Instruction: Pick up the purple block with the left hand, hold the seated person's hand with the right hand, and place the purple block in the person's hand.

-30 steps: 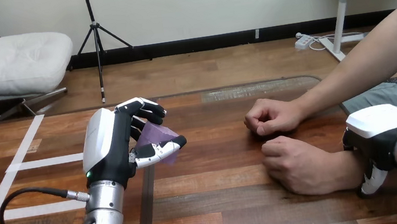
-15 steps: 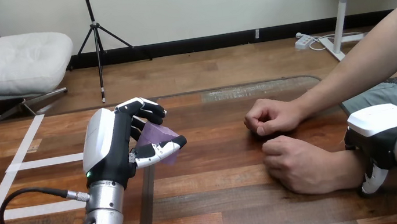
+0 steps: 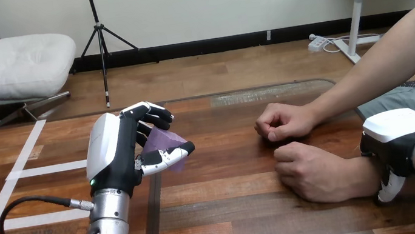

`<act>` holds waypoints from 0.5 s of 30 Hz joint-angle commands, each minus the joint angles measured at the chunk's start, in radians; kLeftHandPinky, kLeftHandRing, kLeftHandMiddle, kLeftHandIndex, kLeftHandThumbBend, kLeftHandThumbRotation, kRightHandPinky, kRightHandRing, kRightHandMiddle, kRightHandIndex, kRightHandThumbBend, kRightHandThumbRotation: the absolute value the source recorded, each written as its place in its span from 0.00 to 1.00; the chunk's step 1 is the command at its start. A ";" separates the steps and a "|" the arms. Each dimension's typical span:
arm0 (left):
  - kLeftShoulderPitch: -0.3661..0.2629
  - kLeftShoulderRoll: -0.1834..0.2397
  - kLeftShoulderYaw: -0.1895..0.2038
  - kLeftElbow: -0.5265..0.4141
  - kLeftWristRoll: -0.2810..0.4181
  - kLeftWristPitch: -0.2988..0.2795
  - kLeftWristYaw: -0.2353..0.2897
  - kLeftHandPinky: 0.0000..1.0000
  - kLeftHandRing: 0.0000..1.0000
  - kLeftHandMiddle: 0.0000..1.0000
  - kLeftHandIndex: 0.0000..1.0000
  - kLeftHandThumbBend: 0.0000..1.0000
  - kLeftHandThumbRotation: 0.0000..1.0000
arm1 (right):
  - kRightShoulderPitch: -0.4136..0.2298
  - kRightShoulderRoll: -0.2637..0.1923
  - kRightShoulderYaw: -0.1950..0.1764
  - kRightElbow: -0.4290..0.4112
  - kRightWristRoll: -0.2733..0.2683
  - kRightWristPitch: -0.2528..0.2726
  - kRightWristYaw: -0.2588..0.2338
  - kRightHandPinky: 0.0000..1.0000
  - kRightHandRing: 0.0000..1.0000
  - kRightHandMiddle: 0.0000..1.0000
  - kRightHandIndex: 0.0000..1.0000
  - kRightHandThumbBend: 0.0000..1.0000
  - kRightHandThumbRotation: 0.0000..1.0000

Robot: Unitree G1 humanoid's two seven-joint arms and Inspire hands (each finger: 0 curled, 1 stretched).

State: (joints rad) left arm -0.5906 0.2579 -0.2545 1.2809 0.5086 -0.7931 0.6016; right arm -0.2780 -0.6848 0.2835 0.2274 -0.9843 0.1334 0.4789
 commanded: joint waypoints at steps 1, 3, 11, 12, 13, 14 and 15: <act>-0.063 0.011 0.013 -0.042 -0.010 -0.020 0.016 0.40 0.45 0.51 0.53 0.64 0.00 | 0.007 -0.013 0.013 0.026 0.011 0.004 -0.023 0.37 0.46 0.52 0.51 0.73 0.00; -0.064 0.011 0.013 -0.041 -0.010 -0.017 0.016 0.40 0.45 0.51 0.53 0.64 0.00 | 0.007 -0.014 0.011 0.025 0.015 0.002 -0.025 0.38 0.47 0.52 0.52 0.71 0.00; -0.065 0.010 0.013 -0.040 -0.011 -0.014 0.014 0.40 0.45 0.51 0.53 0.64 0.00 | 0.012 -0.018 -0.002 0.012 0.034 -0.001 -0.033 0.37 0.46 0.51 0.52 0.71 0.00; -0.065 0.010 0.013 -0.040 -0.010 -0.014 0.015 0.40 0.45 0.51 0.53 0.64 0.00 | 0.014 -0.018 -0.006 0.008 0.040 0.001 -0.036 0.37 0.46 0.51 0.52 0.71 0.00; -0.065 0.010 0.013 -0.040 -0.010 -0.014 0.015 0.40 0.45 0.51 0.53 0.64 0.00 | 0.015 -0.017 -0.009 0.005 0.044 0.002 -0.037 0.36 0.45 0.50 0.52 0.71 0.00; -0.065 0.010 0.012 -0.040 -0.009 -0.014 0.015 0.40 0.45 0.51 0.53 0.64 0.00 | 0.015 -0.017 -0.010 0.004 0.048 0.002 -0.038 0.36 0.45 0.50 0.51 0.71 0.00; -0.066 0.010 0.012 -0.040 -0.009 -0.015 0.014 0.40 0.45 0.51 0.53 0.64 0.00 | 0.015 -0.019 -0.012 0.000 0.053 0.004 -0.035 0.36 0.45 0.50 0.51 0.71 0.00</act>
State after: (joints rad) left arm -0.5907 0.2579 -0.2545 1.2810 0.5087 -0.7931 0.6016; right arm -0.2729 -0.6848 0.2823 0.2273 -0.9548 0.1326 0.4586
